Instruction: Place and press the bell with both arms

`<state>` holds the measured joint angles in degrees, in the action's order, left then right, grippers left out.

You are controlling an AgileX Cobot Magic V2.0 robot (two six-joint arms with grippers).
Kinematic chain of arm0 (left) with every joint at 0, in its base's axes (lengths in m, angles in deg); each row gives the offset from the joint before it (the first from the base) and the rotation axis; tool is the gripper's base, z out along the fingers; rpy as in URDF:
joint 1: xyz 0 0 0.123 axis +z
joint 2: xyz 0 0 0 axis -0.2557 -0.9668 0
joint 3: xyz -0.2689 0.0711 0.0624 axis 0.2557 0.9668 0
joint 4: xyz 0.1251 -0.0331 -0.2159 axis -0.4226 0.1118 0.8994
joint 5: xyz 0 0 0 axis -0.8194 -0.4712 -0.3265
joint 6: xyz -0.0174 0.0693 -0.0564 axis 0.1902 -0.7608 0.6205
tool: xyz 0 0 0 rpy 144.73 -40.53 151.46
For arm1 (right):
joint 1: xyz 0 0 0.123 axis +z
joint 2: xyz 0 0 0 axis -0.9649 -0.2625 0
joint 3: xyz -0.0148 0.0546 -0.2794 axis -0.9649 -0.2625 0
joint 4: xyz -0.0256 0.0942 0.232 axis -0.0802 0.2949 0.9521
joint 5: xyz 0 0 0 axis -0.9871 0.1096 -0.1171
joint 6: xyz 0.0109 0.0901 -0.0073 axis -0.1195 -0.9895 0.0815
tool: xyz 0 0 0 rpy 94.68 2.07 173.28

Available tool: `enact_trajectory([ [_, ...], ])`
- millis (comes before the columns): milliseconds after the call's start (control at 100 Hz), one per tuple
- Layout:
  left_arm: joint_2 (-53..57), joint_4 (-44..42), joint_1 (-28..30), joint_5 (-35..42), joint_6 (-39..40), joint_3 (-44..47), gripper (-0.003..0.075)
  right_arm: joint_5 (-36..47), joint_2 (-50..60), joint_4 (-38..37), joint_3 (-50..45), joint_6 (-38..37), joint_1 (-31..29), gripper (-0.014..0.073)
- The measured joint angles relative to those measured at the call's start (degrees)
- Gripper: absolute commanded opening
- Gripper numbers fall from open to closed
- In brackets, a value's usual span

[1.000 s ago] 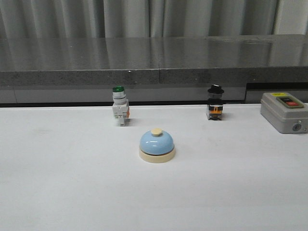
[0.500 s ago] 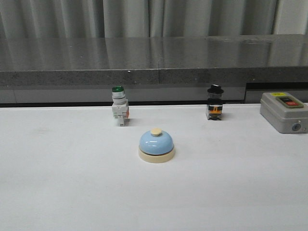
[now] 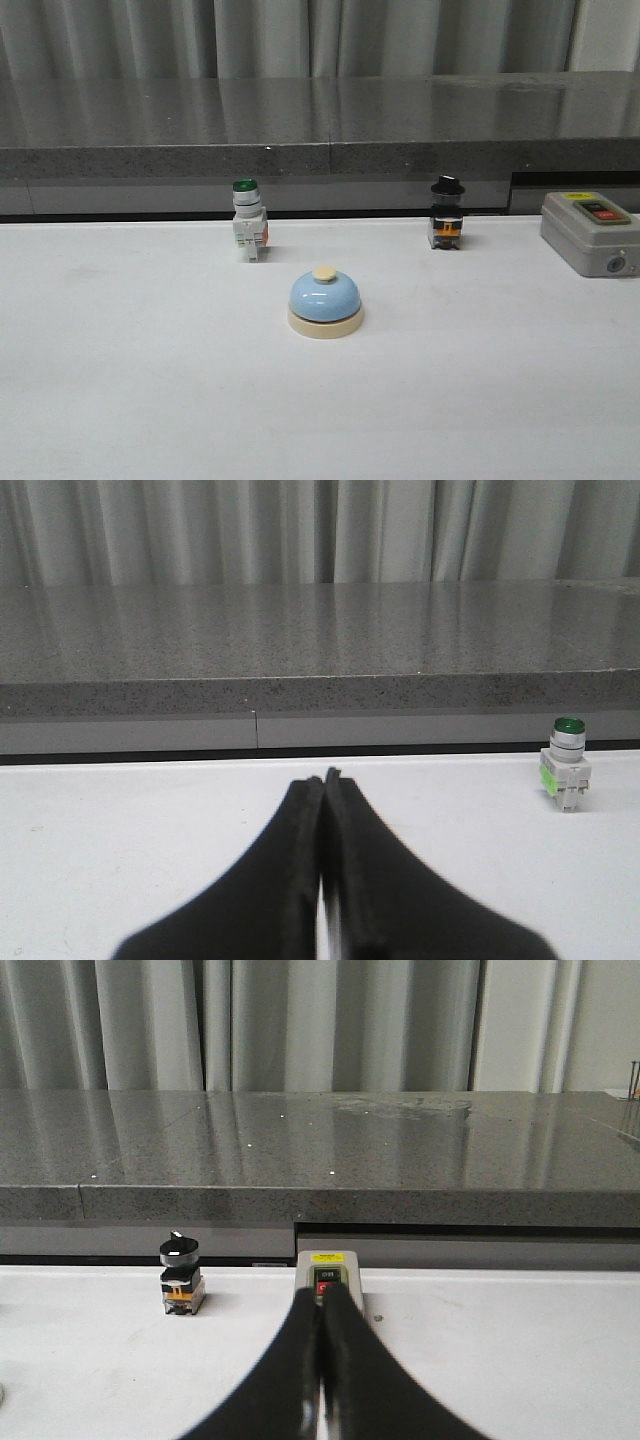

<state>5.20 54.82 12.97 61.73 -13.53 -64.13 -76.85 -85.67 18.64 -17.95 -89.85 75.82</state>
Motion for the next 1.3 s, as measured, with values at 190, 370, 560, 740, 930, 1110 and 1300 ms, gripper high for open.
enact_trajectory([
  [190, 0.00, 0.00, 0.00, 0.00, 0.00, 0.00, -0.0020, 0.00, 0.00, 0.00, 0.00, 0.00, 0.00, -0.0069],
  [370, 0.00, 0.00, 0.00, 0.00, -0.03, 0.00, -0.0020, 0.00, 0.00, 0.00, 0.00, 0.00, 0.00, -0.0069],
  [560, 0.00, 0.00, 0.00, 0.00, -0.03, 0.00, -0.0020, -2.15, 0.00, 0.00, 0.91, 0.00, 0.00, -0.0069],
  [740, 0.00, 0.00, 0.00, 0.00, -0.03, 0.00, -0.0020, -7.72, -4.68, 2.28, 7.05, -1.58, 0.00, -0.0069],
  [930, 0.00, 0.00, 0.00, 0.00, -0.03, 0.00, -0.0020, -15.01, -15.10, 5.05, 14.26, -2.61, 0.00, -0.0069],
  [1110, 0.00, 0.00, 0.00, 0.00, -0.12, 0.00, -0.0020, -18.52, -26.00, 5.17, 20.50, -2.61, 0.00, -0.0069],
  [1300, 0.00, 0.00, 0.00, 0.00, -0.12, 0.00, -0.0020, -22.46, -37.65, 5.17, 28.61, -2.61, 0.00, -0.0069],
])
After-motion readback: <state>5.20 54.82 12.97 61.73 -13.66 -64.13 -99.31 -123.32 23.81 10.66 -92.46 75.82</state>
